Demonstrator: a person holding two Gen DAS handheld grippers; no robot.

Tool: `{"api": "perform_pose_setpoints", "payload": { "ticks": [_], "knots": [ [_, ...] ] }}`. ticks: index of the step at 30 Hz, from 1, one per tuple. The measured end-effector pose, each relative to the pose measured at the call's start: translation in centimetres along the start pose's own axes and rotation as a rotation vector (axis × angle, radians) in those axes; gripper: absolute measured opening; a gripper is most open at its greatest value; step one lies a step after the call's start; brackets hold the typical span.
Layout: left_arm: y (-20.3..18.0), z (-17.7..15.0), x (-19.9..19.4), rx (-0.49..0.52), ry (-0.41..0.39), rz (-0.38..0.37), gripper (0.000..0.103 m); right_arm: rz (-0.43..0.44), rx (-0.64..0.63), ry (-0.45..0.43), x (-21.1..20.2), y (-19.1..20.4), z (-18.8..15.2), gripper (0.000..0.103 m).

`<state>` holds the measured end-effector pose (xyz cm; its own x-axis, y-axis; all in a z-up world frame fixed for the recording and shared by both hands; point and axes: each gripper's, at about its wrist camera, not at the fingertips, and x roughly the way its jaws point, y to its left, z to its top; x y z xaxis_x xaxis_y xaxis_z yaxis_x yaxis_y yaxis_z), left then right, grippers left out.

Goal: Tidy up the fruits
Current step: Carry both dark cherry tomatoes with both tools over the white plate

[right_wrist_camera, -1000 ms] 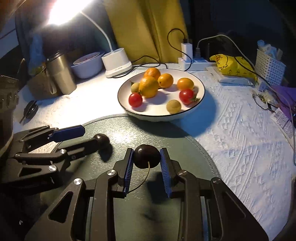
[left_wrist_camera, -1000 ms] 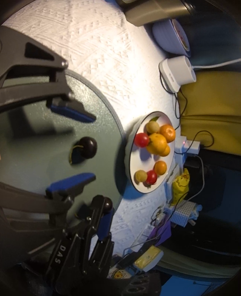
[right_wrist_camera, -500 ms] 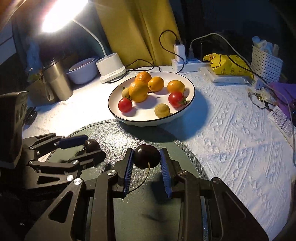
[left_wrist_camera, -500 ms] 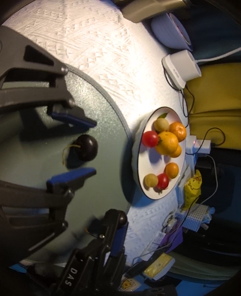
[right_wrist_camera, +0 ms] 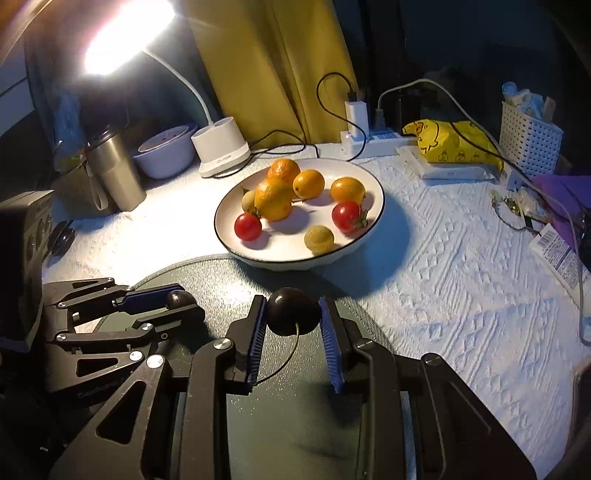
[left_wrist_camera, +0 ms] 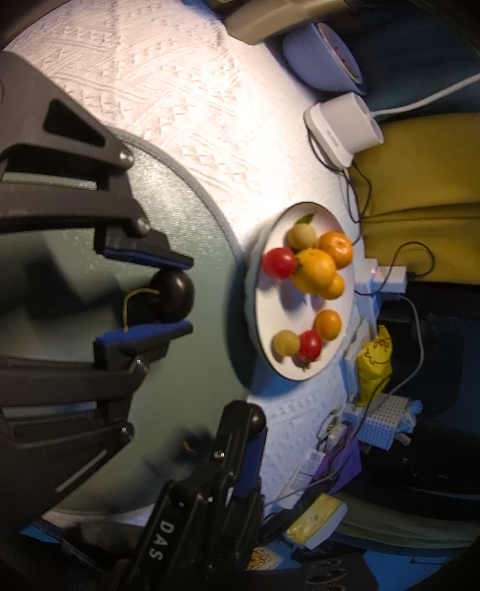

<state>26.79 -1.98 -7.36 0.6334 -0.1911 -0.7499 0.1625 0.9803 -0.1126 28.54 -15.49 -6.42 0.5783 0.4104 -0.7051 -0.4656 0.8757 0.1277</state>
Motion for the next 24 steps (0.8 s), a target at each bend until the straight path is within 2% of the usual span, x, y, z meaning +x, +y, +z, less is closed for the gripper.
{"api": "perform_pose_setpoints", "payload": {
  "ticks": [16,24],
  "knots": [
    [-1.0,3.1,-0.1,0.045,-0.070,0.004,0.029,-0.004,-0.005,-0.032,0.1,-1.5,2.6,0.031],
    [-1.2,4.7,1.6,0.046,-0.063,-0.005,0.029,-0.004,-0.004,-0.042,0.8,-2.8,3.7,0.031]
  ]
}}
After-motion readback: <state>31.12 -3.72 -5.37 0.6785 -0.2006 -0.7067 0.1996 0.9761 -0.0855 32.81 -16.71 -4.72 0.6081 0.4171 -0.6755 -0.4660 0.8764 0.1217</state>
